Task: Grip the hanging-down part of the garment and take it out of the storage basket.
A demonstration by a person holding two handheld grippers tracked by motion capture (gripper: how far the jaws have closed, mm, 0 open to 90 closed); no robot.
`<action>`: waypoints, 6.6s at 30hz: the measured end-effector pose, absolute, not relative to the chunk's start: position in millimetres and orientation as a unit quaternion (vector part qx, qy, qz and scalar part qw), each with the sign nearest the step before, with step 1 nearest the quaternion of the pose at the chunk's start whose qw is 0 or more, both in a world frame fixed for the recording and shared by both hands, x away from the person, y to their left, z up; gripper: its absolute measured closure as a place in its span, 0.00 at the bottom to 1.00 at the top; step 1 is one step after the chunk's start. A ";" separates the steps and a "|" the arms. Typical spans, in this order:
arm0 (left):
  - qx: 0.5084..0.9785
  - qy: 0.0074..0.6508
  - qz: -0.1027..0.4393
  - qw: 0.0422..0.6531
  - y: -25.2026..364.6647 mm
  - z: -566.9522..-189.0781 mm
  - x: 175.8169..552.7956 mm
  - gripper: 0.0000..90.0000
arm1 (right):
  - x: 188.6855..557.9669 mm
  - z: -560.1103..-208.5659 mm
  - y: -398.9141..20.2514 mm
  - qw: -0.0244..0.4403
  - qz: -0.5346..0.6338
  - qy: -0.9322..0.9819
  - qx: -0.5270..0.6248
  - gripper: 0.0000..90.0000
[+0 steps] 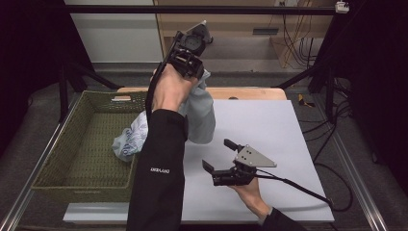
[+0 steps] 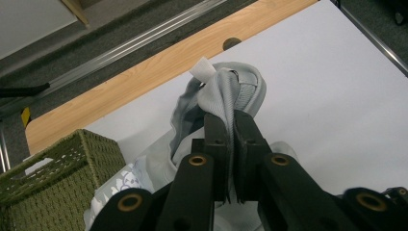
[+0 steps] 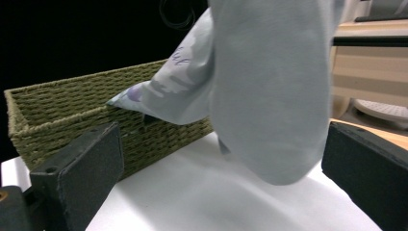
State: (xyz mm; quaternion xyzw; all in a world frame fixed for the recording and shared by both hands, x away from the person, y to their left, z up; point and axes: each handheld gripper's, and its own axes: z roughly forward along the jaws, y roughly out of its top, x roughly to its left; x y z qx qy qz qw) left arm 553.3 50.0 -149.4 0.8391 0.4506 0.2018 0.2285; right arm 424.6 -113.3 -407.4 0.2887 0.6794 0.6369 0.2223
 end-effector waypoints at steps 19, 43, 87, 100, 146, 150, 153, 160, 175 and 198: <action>0.841 0.447 0.205 0.227 47.5 -146.2 552.9 0.95 | 436.8 -411.6 -76.7 0.205 0.633 0.690 0.285 0.02; 0.837 0.448 0.207 0.235 45.4 -145.8 552.2 0.95 | 459.5 -420.4 -31.5 0.192 0.624 0.703 0.282 0.04; 0.841 0.443 0.210 0.229 49.4 -143.9 549.4 0.95 | 466.9 -419.7 12.4 0.166 0.620 0.709 0.293 0.06; 0.845 0.439 0.209 0.223 50.4 -142.6 547.7 0.95 | 481.2 -414.8 32.4 0.178 0.616 0.700 0.315 0.15; 0.839 0.443 0.220 0.225 60.4 -141.4 545.8 0.95 | 459.4 -397.1 -35.6 0.201 0.590 0.744 0.239 0.99; 0.840 0.442 0.220 0.226 60.8 -140.5 544.8 0.95 | 455.1 -393.2 -45.5 0.205 0.589 0.744 0.238 0.99; 0.839 0.442 0.221 0.227 60.0 -140.3 543.3 0.95 | 450.5 -389.9 -60.5 0.208 0.589 0.743 0.239 0.99; 0.837 0.444 0.221 0.230 57.5 -140.2 542.4 0.95 | 446.7 -386.3 -88.7 0.218 0.588 0.738 0.248 0.99; 0.843 0.436 0.219 0.227 48.3 -140.8 542.9 0.95 | 441.9 -376.5 -130.7 0.261 0.575 0.728 0.267 0.99; 0.851 0.423 0.201 0.237 21.2 -154.0 542.4 0.95 | 429.6 -395.3 -157.4 0.243 0.598 0.705 0.294 0.10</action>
